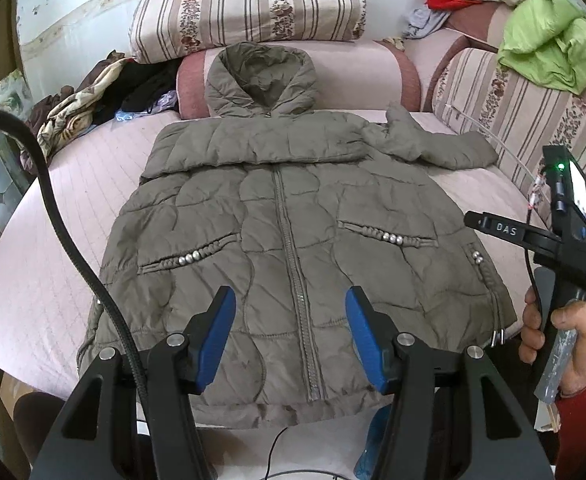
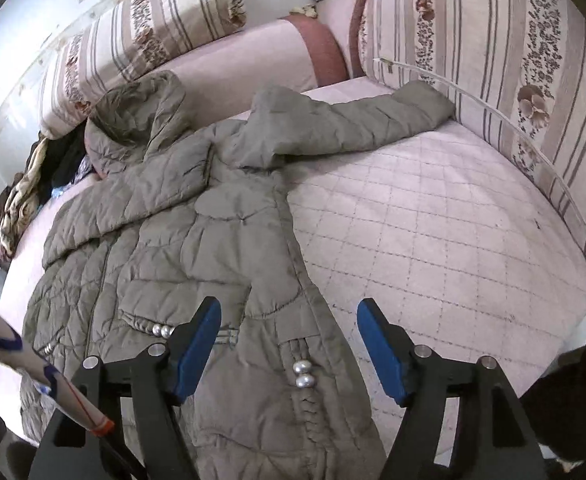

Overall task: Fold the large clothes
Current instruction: 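Move the right gripper to the other sleeve cuff and grasp it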

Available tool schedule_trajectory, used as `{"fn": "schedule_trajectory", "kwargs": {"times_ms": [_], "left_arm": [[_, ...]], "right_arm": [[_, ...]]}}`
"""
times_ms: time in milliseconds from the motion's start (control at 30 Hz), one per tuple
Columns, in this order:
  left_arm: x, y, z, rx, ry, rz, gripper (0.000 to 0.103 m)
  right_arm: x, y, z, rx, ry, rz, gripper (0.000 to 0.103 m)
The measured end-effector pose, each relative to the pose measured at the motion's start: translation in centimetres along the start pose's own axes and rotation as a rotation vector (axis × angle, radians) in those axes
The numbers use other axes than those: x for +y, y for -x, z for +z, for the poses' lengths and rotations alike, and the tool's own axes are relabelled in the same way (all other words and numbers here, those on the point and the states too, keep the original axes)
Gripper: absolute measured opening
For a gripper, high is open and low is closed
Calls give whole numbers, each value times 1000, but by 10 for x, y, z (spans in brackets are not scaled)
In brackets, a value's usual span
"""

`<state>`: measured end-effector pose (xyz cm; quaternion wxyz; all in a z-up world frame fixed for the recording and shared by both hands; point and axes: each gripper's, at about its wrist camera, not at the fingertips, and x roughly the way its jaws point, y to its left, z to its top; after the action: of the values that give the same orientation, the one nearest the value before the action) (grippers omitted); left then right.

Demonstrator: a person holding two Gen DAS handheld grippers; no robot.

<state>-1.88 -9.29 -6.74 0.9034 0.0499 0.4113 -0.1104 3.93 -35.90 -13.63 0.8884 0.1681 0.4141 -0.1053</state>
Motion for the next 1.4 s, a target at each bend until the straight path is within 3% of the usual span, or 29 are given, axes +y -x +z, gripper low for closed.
{"fn": "schedule_trajectory", "kwargs": {"times_ms": [133,767,933,1100,1267,1400], "left_arm": [[-4,-4,-2,10,-13,9,60],[-23,-28,4,27,-83,44,60],[-21,-34,11,39,-76,50,60],[-13,-39,23,28,-56,75,61],[-6,-48,32,38,-45,98,61],[4,-57,40,52,-30,136,61]], "right_arm": [[-3,-7,0,18,-13,10,75],[-46,-17,26,-20,-38,-111,75],[-91,-25,54,-40,-90,-197,75],[-167,-58,93,-37,-218,-284,75],[-213,-104,138,0,-335,-252,75],[-223,-139,174,7,-347,-270,75]]}}
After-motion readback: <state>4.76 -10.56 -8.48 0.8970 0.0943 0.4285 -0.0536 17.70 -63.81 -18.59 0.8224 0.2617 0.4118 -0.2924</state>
